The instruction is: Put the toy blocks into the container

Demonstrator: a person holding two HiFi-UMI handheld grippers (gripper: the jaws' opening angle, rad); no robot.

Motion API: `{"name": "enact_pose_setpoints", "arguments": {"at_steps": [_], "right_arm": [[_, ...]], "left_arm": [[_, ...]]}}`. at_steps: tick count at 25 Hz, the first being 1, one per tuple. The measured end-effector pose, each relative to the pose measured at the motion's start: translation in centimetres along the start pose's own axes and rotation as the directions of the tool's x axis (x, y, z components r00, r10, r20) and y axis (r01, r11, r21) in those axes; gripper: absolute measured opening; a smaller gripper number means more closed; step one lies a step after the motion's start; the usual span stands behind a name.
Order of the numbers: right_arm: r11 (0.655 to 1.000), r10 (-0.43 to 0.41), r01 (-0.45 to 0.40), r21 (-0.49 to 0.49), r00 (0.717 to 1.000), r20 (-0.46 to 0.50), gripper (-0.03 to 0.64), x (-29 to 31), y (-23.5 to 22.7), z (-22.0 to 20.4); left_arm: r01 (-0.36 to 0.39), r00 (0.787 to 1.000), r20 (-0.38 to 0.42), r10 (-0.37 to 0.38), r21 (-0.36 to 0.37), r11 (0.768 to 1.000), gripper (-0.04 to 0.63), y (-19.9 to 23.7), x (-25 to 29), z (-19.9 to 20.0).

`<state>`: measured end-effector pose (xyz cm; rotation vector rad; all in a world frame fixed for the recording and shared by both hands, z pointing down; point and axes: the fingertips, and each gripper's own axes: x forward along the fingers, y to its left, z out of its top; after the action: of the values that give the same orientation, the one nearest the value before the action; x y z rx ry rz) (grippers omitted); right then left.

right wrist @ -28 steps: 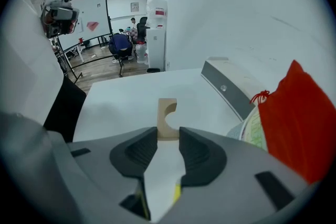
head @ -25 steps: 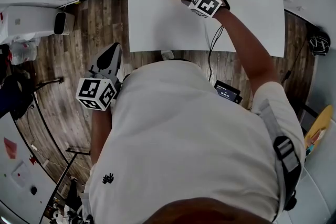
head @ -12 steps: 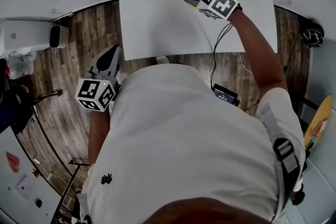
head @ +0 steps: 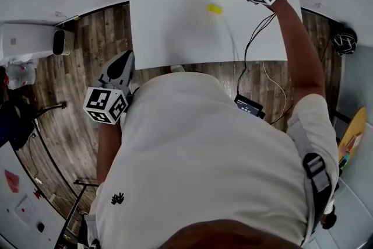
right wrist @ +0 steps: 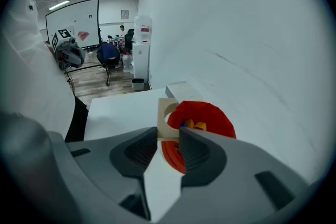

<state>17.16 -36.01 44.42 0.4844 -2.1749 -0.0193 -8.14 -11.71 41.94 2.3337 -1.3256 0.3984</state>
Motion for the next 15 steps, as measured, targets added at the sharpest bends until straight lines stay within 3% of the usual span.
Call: {"name": "enact_pose_setpoints", "arguments": {"at_steps": [6,15], "right_arm": [[1.0,-0.018,0.017,-0.021,0.999,-0.047,0.129,0.8,-4.3,-1.1],[0.989,-0.012,-0.01,-0.147,0.988,-0.152,0.129,4.6,-8.1,-2.4]], "left_arm": [[-0.021,1.0,-0.002,0.021,-0.014,1.0,0.006,0.1,-0.4,-0.4],[-0.08,0.997,-0.013,0.079,-0.039,0.996,0.006,0.6,-1.2,-0.9]]}}
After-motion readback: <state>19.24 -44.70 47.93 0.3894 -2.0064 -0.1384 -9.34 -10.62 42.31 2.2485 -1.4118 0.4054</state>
